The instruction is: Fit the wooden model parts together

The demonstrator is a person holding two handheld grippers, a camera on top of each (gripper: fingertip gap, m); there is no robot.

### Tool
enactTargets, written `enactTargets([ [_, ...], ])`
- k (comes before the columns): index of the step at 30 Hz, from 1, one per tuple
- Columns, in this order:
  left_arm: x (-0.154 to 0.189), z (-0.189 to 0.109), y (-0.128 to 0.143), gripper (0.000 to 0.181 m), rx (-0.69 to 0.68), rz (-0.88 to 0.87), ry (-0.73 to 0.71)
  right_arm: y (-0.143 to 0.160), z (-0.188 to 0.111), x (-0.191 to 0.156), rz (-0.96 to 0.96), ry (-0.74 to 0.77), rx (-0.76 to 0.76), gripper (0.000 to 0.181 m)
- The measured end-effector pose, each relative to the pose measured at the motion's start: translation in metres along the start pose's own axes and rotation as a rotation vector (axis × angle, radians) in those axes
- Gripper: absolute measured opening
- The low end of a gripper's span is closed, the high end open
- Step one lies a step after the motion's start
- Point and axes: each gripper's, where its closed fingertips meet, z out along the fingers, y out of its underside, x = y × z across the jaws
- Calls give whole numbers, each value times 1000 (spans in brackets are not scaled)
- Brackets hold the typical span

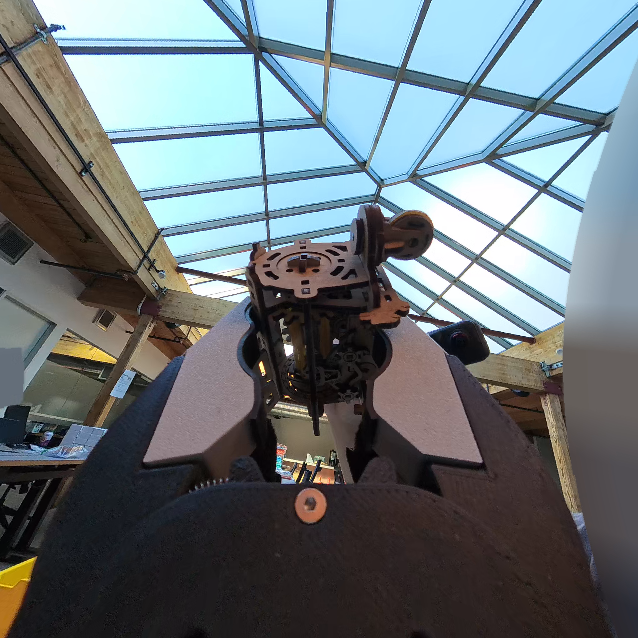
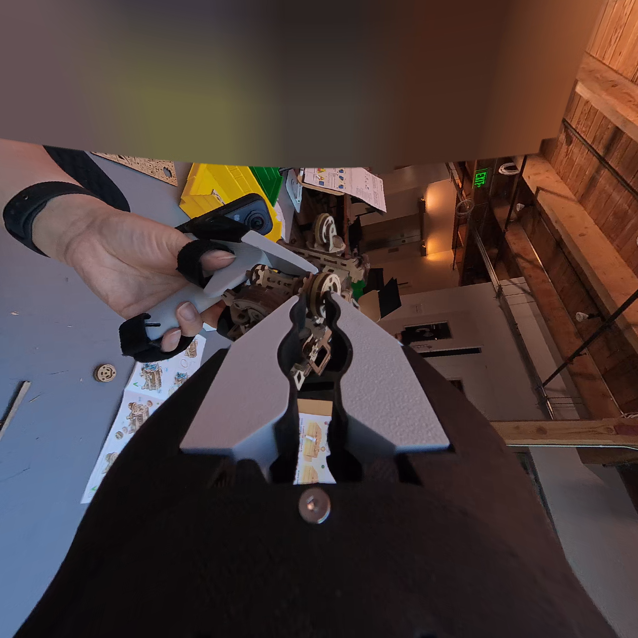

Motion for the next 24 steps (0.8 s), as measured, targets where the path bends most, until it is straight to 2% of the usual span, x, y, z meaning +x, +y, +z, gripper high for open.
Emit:
enactTargets([
  [6, 0, 0, 1, 64, -2, -4, -2, 4, 0, 0, 94, -51, -15, 11],
  [18, 1, 2, 3, 64, -17, -26, 9, 3, -3, 0, 120, -84, -10, 10],
  [24, 5, 4, 9, 64, -29, -102, 34, 1, -9, 6, 320, -135, 66, 10],
])
